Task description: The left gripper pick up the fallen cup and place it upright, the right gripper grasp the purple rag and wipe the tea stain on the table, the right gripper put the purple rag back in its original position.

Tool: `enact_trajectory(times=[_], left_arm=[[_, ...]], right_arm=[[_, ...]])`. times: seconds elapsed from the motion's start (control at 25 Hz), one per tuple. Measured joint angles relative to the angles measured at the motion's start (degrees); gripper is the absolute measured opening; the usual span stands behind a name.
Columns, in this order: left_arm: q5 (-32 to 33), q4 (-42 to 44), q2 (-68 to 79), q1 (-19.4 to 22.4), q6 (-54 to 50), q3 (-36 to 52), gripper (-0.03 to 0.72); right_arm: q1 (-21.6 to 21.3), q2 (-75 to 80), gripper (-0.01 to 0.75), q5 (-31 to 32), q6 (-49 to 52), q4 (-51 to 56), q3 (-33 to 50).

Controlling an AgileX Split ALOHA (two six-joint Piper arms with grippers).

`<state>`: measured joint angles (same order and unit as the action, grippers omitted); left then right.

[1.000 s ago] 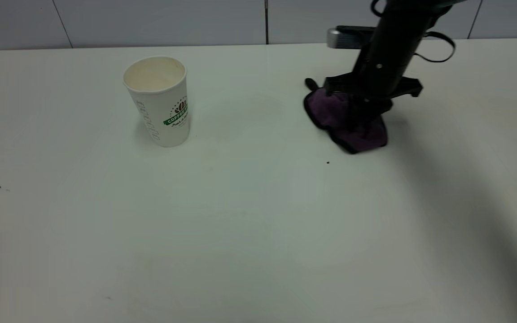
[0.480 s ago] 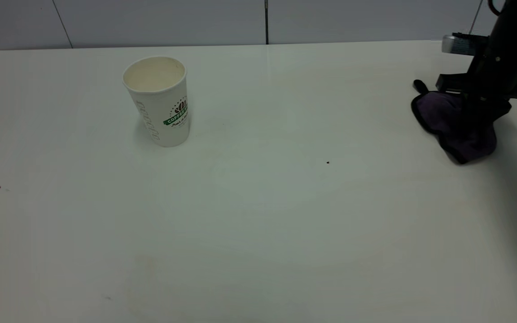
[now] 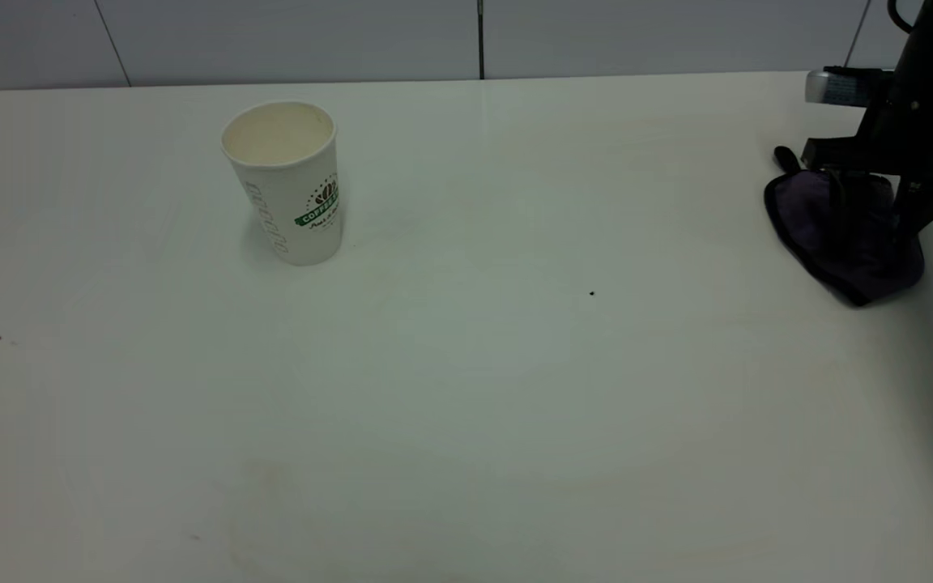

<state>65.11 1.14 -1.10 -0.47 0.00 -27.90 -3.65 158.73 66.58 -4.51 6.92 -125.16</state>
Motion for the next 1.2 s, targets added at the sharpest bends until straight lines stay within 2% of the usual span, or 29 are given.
enact_trajectory(times=[0.12, 0.32, 0.44, 0.8, 1.2], left_arm=[[0.0, 0.0, 0.0, 0.0, 0.0, 0.0, 0.585], [0.0, 0.0, 0.0, 0.0, 0.0, 0.0, 0.585], [0.0, 0.0, 0.0, 0.0, 0.0, 0.0, 0.585], [0.0, 0.0, 0.0, 0.0, 0.0, 0.0, 0.585], [0.0, 0.0, 0.0, 0.0, 0.0, 0.0, 0.585]], right_arm=[[0.0, 0.8, 0.709, 2.1, -0.5, -0.2, -4.0], [0.5, -4.0, 0.726, 2.4, -2.2, 0.6, -5.1], [1.6, -11.0, 0.726, 2.4, -3.2, -0.1, -2.9], [7.7, -44.8, 0.724, 3.2, -4.0, -3.5, 20.6], [8.5, -78.3, 0.709, 3.9, -4.0, -4.1, 48.2]])
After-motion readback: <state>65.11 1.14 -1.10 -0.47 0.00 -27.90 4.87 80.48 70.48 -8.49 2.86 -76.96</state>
